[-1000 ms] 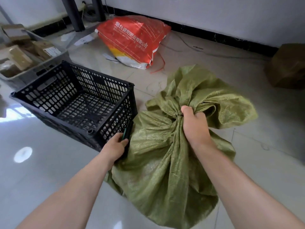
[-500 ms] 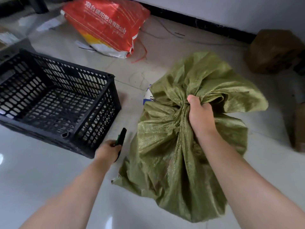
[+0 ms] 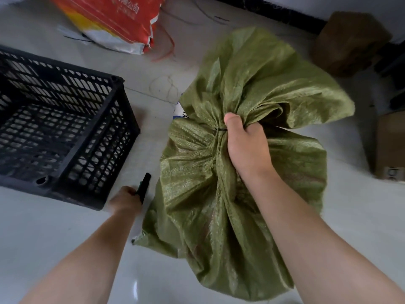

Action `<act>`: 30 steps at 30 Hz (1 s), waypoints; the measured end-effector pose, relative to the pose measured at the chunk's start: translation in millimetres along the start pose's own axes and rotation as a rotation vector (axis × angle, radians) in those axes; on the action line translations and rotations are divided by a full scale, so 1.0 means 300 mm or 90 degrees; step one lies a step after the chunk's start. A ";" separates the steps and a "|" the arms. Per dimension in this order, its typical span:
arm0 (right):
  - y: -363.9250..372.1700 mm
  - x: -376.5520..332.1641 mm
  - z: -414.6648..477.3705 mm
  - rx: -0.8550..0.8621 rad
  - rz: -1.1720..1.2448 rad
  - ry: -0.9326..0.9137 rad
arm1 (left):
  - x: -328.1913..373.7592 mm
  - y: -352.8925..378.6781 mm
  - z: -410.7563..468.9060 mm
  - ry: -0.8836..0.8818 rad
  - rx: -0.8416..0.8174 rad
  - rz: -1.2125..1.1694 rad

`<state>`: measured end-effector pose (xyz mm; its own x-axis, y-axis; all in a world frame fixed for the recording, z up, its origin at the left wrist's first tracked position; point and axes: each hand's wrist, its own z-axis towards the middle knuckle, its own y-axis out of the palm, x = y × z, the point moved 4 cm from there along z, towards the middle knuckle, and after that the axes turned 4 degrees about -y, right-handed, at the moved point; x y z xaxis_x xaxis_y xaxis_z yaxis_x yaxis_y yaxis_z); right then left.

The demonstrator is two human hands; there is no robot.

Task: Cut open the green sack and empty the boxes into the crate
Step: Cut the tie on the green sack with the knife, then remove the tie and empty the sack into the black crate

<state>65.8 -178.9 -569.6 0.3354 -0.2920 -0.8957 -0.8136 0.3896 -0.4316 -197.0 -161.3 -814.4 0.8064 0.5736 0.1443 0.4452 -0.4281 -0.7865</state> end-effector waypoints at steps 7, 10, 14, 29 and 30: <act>0.015 0.007 -0.014 -0.017 -0.007 0.004 | -0.012 0.053 0.013 -0.019 -0.007 -0.105; 0.014 0.006 -0.020 -0.022 -0.016 0.001 | -0.011 0.043 0.009 -0.004 -0.013 -0.142; 0.009 0.000 -0.034 -0.041 -0.006 0.016 | 0.001 -0.032 -0.043 0.015 0.006 -0.194; -0.090 -0.096 -0.022 -0.146 -0.022 0.071 | 0.490 -0.537 -0.816 0.667 0.063 -0.411; -0.097 -0.108 -0.016 -0.151 -0.017 0.075 | 0.506 -0.548 -0.828 0.662 0.088 -0.377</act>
<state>76.5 -185.0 -527.4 0.3116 -0.4046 -0.8598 -0.8987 0.1685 -0.4050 -51.1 -177.2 -514.0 0.4476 -0.2087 0.8696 0.8582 -0.1731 -0.4832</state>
